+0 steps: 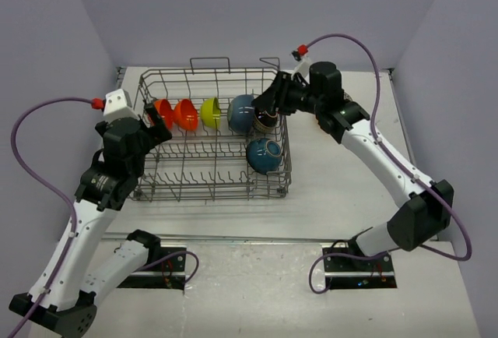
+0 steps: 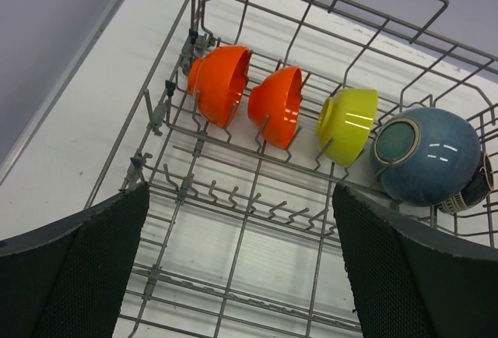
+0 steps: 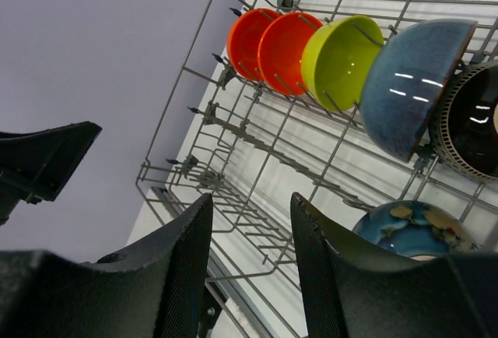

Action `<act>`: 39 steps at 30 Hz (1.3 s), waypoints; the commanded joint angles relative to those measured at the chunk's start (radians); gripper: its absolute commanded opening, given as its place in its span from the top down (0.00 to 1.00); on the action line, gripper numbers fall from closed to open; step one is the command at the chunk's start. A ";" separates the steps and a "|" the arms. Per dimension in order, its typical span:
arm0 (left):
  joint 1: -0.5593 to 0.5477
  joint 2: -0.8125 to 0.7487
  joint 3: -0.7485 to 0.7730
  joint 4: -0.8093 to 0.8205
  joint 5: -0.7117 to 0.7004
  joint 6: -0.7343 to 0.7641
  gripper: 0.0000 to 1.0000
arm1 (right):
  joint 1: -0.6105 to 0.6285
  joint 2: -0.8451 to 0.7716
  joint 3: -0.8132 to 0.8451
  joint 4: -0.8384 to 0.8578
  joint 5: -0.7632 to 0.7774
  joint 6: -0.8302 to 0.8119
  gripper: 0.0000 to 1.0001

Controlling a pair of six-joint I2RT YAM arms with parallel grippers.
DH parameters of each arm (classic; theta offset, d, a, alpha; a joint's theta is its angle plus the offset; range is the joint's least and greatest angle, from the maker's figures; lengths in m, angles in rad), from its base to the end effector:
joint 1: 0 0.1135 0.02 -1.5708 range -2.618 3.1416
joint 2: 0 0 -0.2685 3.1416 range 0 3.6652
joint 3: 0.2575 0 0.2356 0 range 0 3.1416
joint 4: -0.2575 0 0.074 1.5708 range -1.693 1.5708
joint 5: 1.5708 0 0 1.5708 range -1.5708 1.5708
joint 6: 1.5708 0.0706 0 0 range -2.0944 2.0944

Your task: Unload the bowls from the dish rack

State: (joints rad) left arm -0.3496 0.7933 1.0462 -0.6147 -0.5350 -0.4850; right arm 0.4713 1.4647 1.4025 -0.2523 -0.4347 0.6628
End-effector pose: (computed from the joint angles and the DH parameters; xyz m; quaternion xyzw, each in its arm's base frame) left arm 0.1657 -0.0221 0.3723 -0.2036 0.7815 -0.0233 0.5892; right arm 0.3019 0.1872 0.3835 -0.0506 0.7986 0.4554 0.3903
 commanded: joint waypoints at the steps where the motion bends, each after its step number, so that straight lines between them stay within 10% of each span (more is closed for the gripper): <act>1: -0.006 0.017 0.041 0.020 0.029 0.037 0.00 | 0.042 0.011 0.044 0.090 0.118 0.040 0.54; 22: -0.006 -0.016 0.055 0.064 -0.011 0.080 0.00 | 0.263 0.552 0.551 -0.028 0.570 0.077 0.53; 39: -0.006 -0.048 -0.066 0.105 -0.034 0.106 0.00 | 0.265 0.799 0.744 -0.123 0.519 0.187 0.57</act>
State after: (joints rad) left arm -0.3496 0.7582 0.9833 -0.5629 -0.5632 -0.4046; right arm 0.7330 2.2902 2.1330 -0.3901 0.0647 0.8085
